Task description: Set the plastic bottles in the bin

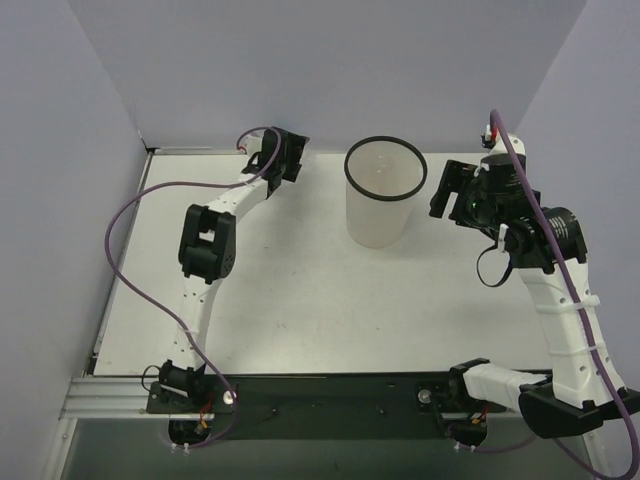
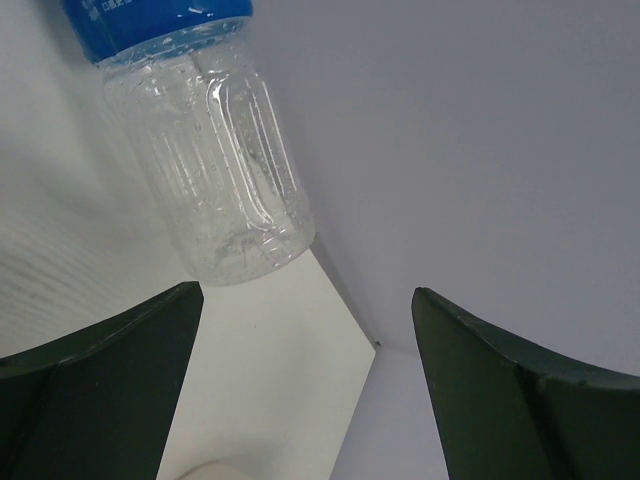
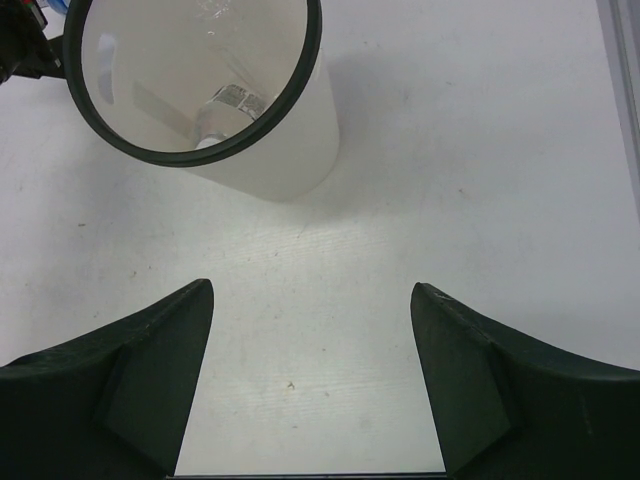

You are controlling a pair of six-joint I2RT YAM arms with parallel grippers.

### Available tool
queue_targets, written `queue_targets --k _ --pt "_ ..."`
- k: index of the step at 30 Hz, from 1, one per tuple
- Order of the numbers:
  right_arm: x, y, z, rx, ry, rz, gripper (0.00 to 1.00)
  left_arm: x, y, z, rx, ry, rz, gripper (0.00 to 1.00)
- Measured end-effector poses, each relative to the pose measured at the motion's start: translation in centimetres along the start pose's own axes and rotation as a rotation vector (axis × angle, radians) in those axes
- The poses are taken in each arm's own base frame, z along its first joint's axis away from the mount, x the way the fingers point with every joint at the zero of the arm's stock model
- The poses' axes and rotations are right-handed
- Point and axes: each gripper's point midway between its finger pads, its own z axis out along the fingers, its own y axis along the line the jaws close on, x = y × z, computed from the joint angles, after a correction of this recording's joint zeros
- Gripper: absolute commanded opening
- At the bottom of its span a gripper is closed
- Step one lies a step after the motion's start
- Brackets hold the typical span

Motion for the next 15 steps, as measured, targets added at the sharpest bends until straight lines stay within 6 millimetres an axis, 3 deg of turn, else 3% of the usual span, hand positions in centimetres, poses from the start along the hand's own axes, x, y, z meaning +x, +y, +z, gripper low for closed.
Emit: queue_targets --k 6,15 --pt "0.2 0.1 0.7 0.009 0.021 -0.006 0.75 -0.6 -0.2 1.9 0.003 -0.019 -0.032 0.98" --pt "-0.2 0.2 1.1 0.022 0.022 -0.004 0.74 -0.7 2.3 3.8 -0.093 -0.045 -0.09 0.97"
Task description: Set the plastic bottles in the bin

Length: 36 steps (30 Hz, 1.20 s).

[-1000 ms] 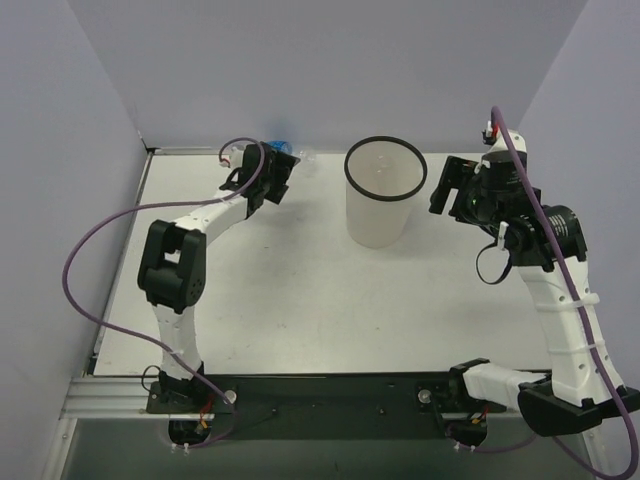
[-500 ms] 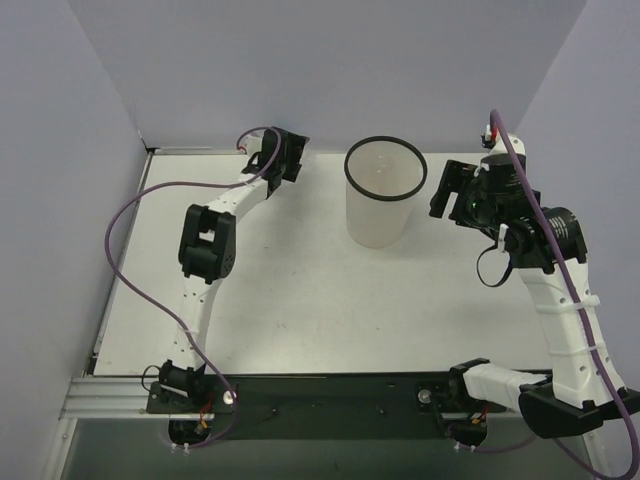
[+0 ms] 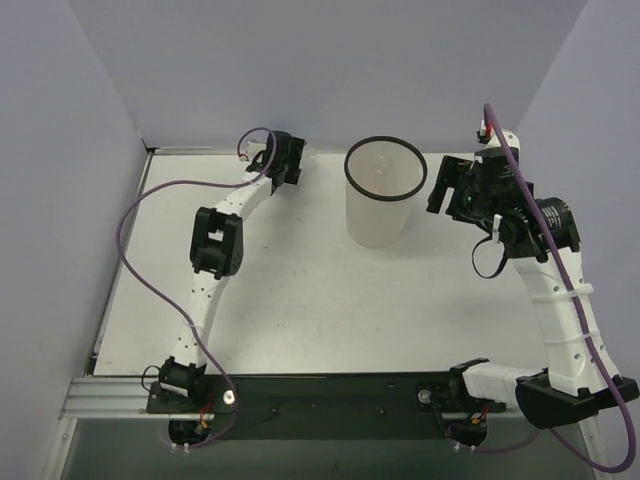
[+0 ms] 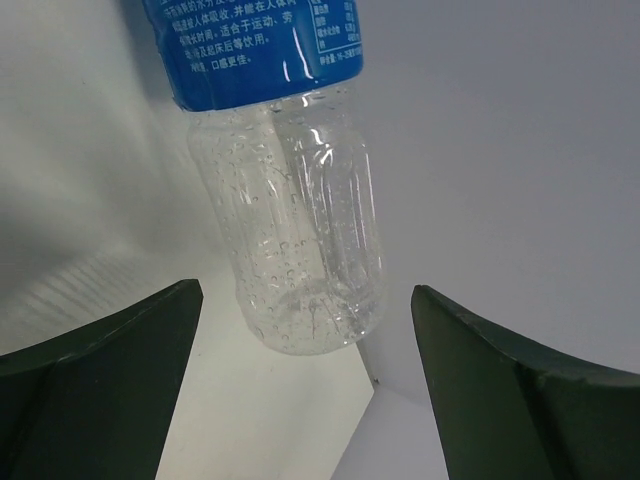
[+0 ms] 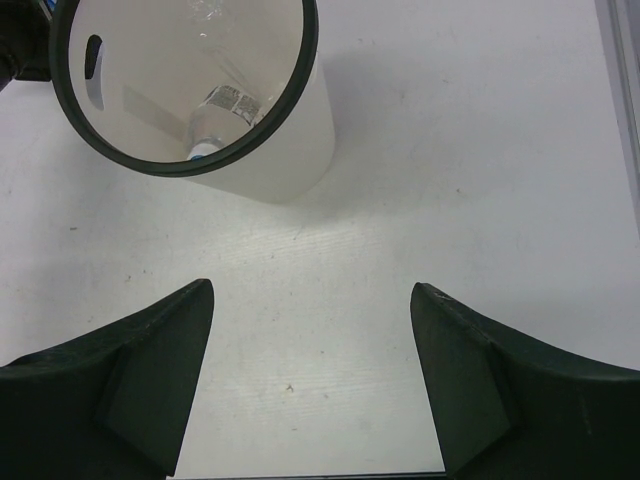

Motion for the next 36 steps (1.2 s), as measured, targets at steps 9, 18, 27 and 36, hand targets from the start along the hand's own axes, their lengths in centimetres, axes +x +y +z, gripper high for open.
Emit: queue_targets --k 9,18,27,36 --pt "-0.1 0.1 0.5 0.012 0.011 0.004 0.74 0.1 2.1 3.8 -0.008 -0.029 -0.063 0.62" --pt "-0.3 0.1 0.2 0.012 0.011 0.004 0.74 -1.4 2.7 4.8 0.023 -0.039 -0.087 0.36" --pt "0.1 0.0 0.2 0.008 0.024 -0.025 0.74 -2.4 4.3 -3.4 -0.026 0.009 0.069 0.36" --pt "2.2 -0.9 -1.3 -0.016 0.031 -0.045 0.74 -2.1 -5.5 -17.9 0.235 0.073 0.367 0.32"
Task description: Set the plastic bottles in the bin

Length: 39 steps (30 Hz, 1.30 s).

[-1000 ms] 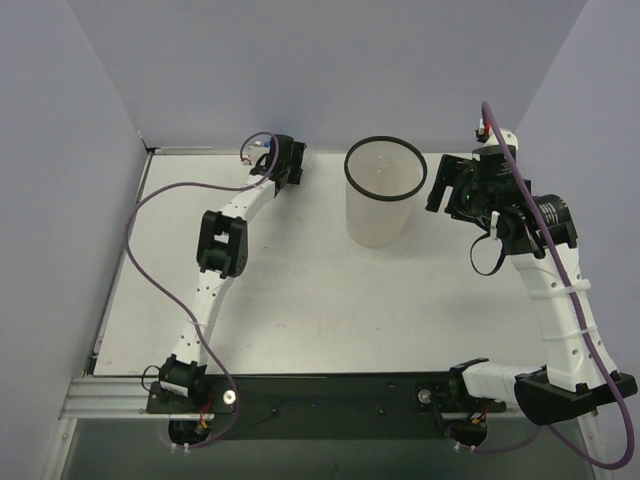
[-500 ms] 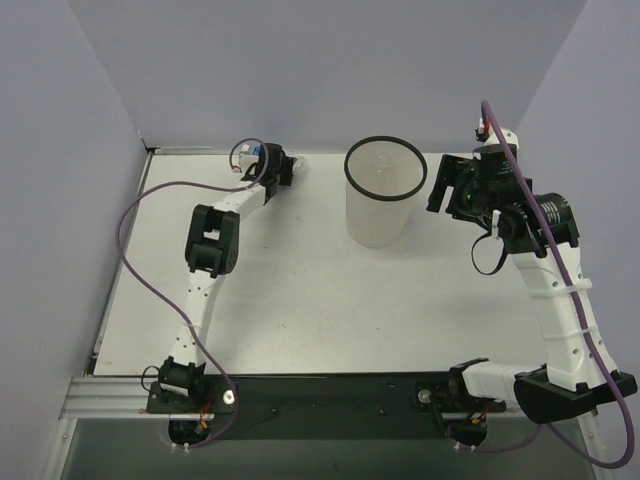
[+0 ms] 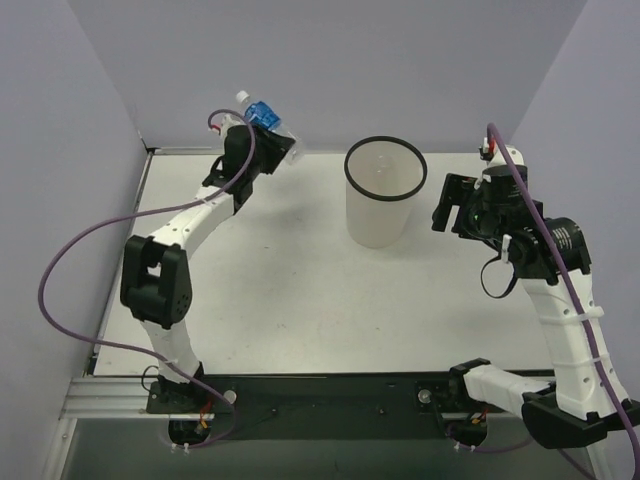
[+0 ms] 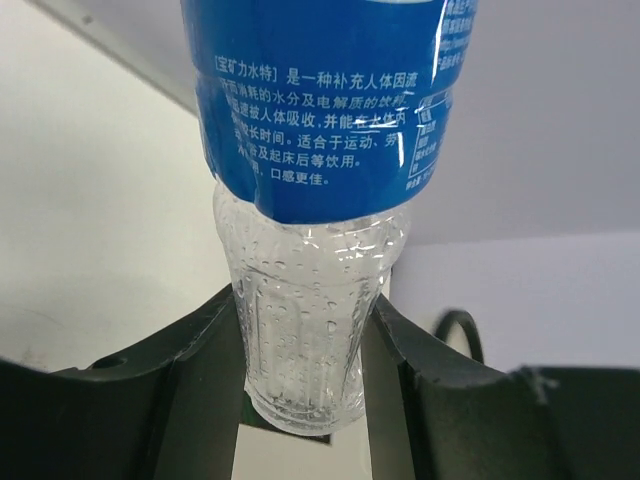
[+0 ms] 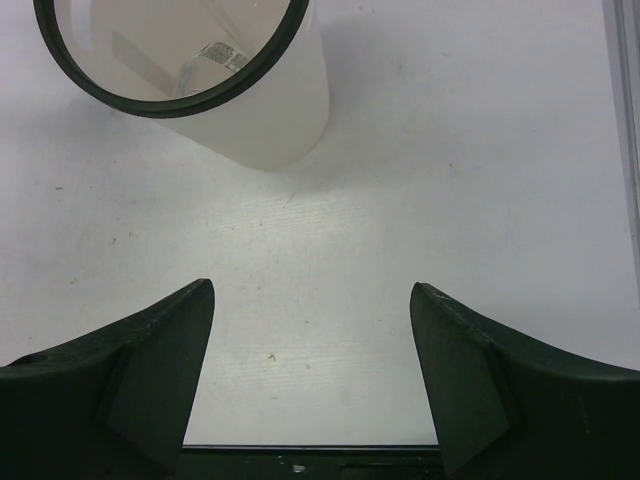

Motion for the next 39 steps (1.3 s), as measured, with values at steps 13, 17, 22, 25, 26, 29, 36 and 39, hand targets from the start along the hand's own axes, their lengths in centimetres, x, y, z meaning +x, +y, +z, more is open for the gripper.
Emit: queue_targets --k 13,17,22,25,26,29,36,39 --pt "1.1 -0.9 -2.4 -0.032 -0.045 -0.013 0.74 12.1 -15.6 -13.3 0.421 0.141 0.622 0.32" --pt "1.1 -0.8 -2.8 -0.042 -0.054 -0.011 0.74 15.7 -18.0 -14.1 0.491 0.164 0.747 0.32" --pt "1.1 -0.8 -3.0 -0.048 -0.06 -0.01 0.74 18.3 -18.1 -11.6 0.486 0.18 0.824 0.32" --pt "1.1 -0.8 -3.1 -0.048 -0.06 -0.01 0.74 19.6 -16.2 -9.6 0.435 0.214 0.856 0.32" --pt "1.1 -0.8 -3.1 -0.048 -0.06 -0.01 0.74 20.1 -15.4 -9.0 0.417 0.228 0.867 0.32" --pt "1.1 -0.8 -3.1 -0.048 -0.06 -0.01 0.74 21.0 -13.4 -7.8 0.365 0.263 0.904 0.32" --pt "1.1 -0.8 -3.0 -0.047 -0.06 -0.014 0.74 20.3 -11.7 -7.2 0.291 0.254 1.002 0.33" --pt "1.1 -0.8 -3.0 -0.047 -0.06 -0.014 0.74 19.7 -12.1 -7.2 0.287 0.232 1.032 0.36"
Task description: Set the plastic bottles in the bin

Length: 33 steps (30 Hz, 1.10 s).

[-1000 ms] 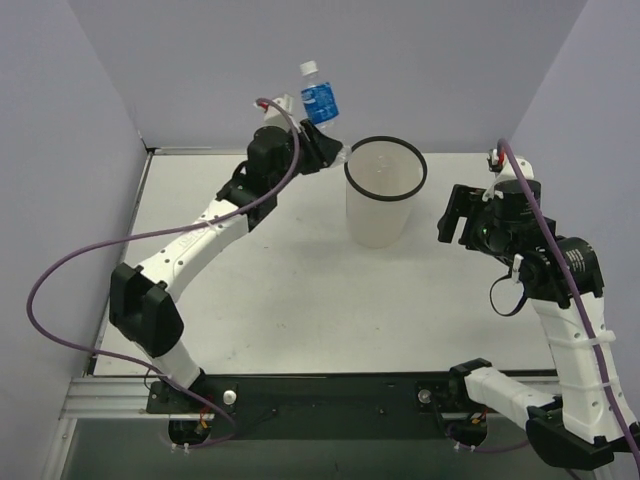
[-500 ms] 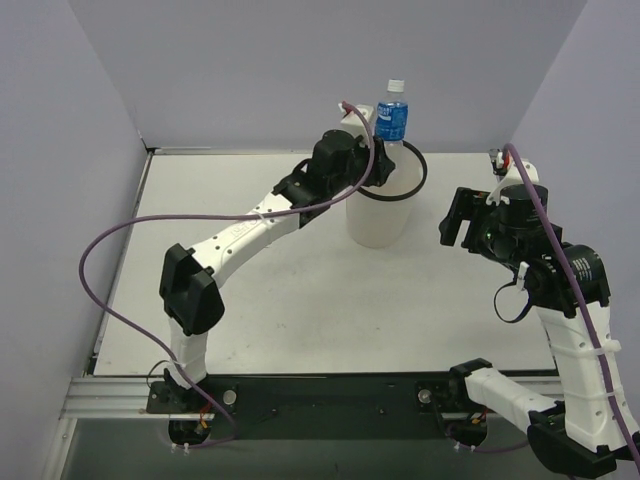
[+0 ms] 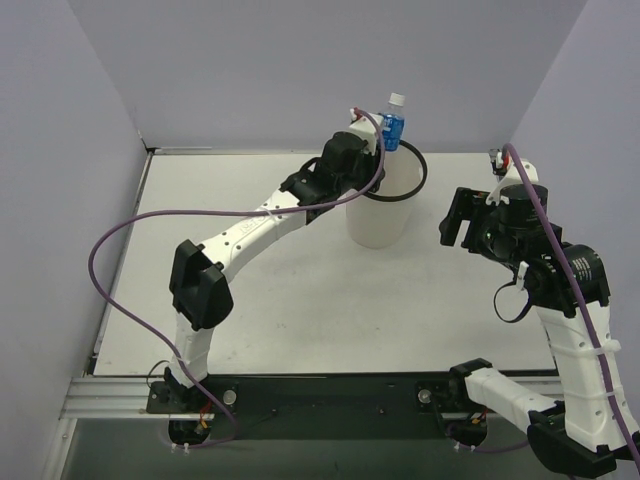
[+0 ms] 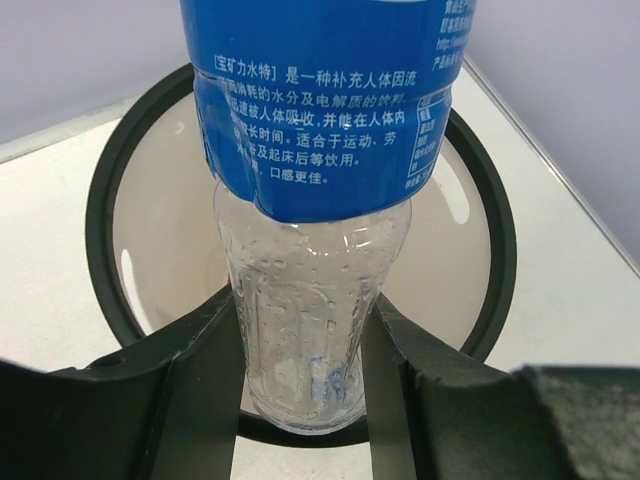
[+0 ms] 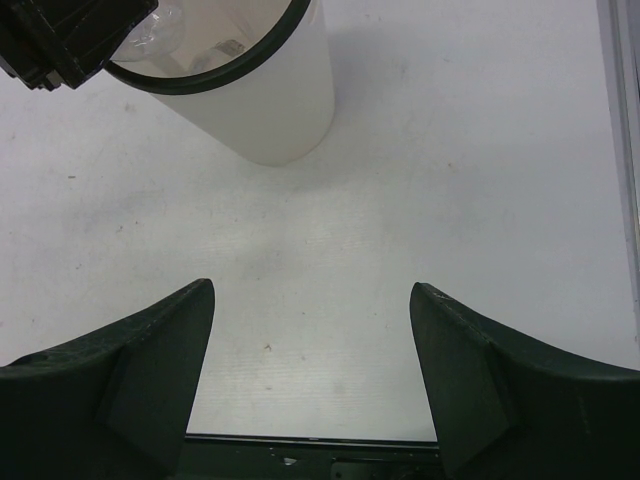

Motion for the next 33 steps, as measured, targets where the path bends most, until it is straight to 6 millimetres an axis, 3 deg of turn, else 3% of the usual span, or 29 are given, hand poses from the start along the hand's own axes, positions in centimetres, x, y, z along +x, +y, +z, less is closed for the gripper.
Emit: queue_targets --k 1,6,9,17,23,30,32,33 --pt "0.0 0.0 0.0 0.0 0.0 0.0 0.74 -0.2 0.1 -0.1 -0.004 -0.002 0.01 0.39" --pt "0.0 0.0 0.0 0.0 0.001 0.0 0.74 -0.5 0.4 -0.2 -0.015 -0.002 0.046 0.76" --pt "0.0 0.0 0.1 0.001 0.003 -0.001 0.74 -1.1 0.5 0.0 -0.03 -0.012 0.05 0.84" --pt "0.1 0.1 0.4 0.004 0.013 -0.002 0.74 -1.1 1.1 -0.1 -0.063 -0.015 0.064 0.85" --pt "0.2 0.2 0.9 0.006 0.029 -0.005 0.74 -1.2 1.2 0.0 -0.066 -0.016 0.071 0.78" --pt "-1.0 1.0 1.6 -0.005 0.034 -0.001 0.72 -1.6 0.5 0.1 -0.025 -0.018 0.067 0.76" --pt "-1.6 1.2 1.9 -0.009 0.032 0.001 0.72 -3.1 -0.5 0.7 0.006 -0.05 0.04 0.81" --pt "-1.7 1.3 2.0 -0.009 0.033 0.002 0.72 -3.5 -0.8 1.0 0.02 -0.06 0.033 0.97"
